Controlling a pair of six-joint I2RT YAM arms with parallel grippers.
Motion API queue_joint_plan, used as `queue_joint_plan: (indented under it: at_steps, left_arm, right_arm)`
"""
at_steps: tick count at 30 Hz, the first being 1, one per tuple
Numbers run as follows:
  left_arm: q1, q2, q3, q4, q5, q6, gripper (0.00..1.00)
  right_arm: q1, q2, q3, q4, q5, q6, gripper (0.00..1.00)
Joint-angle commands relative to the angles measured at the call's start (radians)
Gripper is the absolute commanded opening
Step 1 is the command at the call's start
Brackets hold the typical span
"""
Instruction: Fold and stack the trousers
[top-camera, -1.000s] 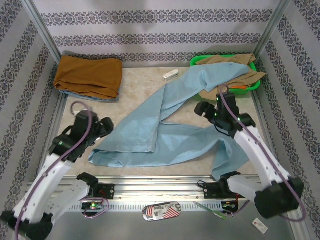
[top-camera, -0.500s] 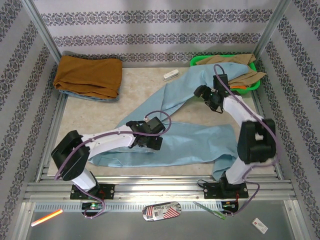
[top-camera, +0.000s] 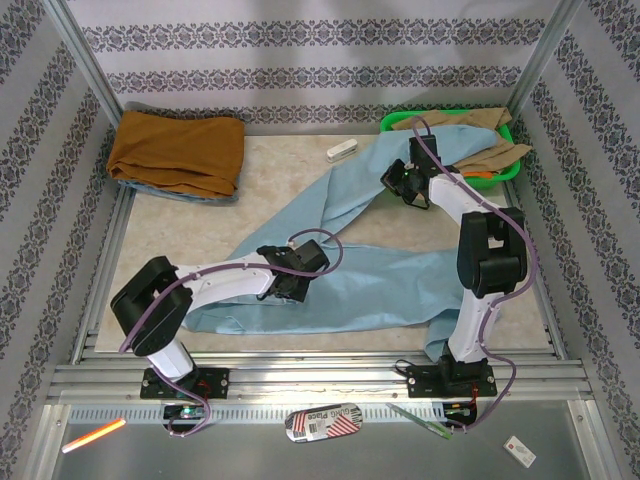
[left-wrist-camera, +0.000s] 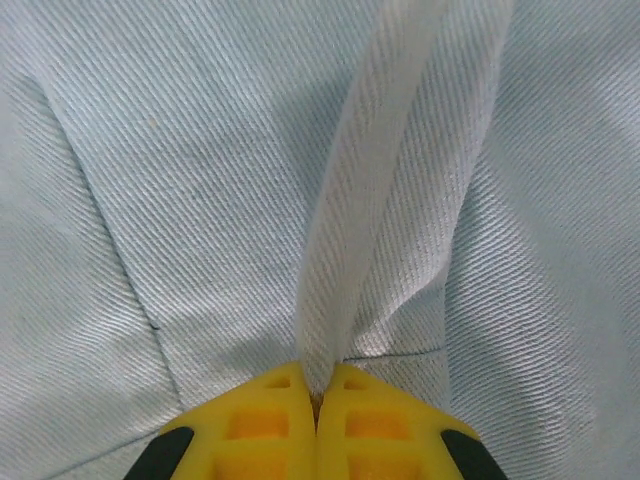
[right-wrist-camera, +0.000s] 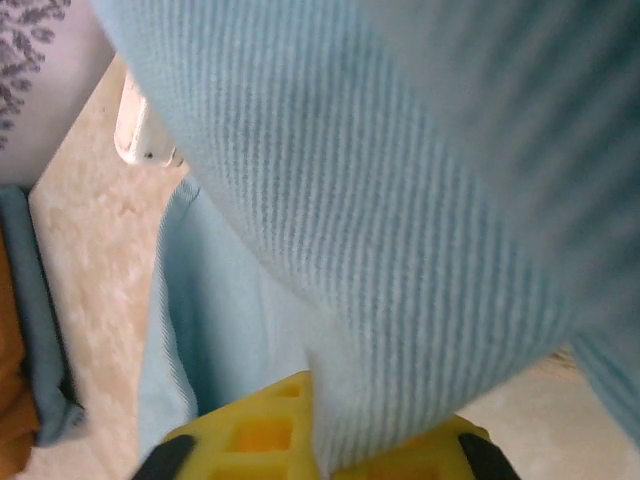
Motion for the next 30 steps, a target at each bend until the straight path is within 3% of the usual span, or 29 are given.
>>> queue_joint_plan:
  at_steps: [1,6,12,21,30]
  left_arm:
    - [0.034,-0.097,0.012,-0.07,-0.054,0.035,0.0]
    - [0.137,-0.303,0.038,-0.104,-0.059,0.084,0.0]
    - [0.37,-0.525,0.09,-0.122,-0.018,0.138,0.0]
    - [0.593,-0.604,0.154,-0.163,0.028,0.169,0.0]
    - [0.736,-0.669,0.149,-0.186,0.076,0.172,0.0]
  right_arm:
    - [0.021,-0.036,0.01,0.033,0.002,0.002,0.0]
    - [0.05,-0.148,0.03,-0.017,0.071,-0.064,0.0]
    - [0.053,-0.276,0.081,-0.074,0.163,-0.144,0.0]
    - [0.102,-0.481,0.067,-0.149,0.259,-0.252,0.0]
    - [0.191,-0.784,-0.218,-0.191,0.379,-0.255,0.0]
